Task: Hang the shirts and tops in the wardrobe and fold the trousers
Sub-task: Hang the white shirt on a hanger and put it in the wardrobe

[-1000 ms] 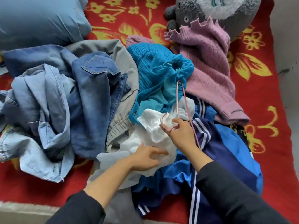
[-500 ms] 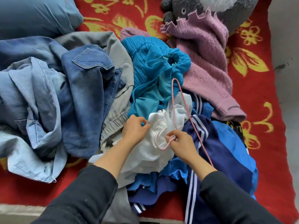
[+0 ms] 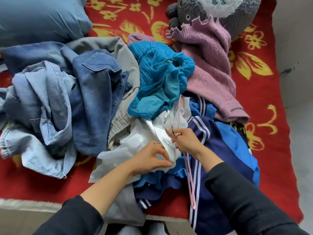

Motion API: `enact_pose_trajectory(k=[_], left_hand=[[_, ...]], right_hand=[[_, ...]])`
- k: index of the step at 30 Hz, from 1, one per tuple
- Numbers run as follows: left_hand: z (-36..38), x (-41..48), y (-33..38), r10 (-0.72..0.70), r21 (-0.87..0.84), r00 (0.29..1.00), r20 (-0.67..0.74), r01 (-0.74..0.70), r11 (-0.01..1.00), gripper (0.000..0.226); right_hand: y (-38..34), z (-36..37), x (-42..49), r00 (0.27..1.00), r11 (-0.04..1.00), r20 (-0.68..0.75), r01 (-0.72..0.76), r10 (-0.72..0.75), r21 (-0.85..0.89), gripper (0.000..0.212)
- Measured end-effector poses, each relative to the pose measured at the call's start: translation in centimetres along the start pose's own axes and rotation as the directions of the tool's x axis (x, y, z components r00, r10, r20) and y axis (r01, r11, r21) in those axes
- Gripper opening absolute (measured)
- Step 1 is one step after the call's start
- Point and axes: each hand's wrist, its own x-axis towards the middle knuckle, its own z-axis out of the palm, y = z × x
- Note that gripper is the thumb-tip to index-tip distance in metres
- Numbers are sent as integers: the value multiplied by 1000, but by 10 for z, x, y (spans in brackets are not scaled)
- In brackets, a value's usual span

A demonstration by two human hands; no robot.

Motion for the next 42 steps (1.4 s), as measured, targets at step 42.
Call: enact_pose_trajectory(k=[42], left_hand=[[-123,-194,160,-23,-533,992,-128,-49,845,18]], right_hand=[[-88,54,-97,832,823,-144,477,-536,-308,32]])
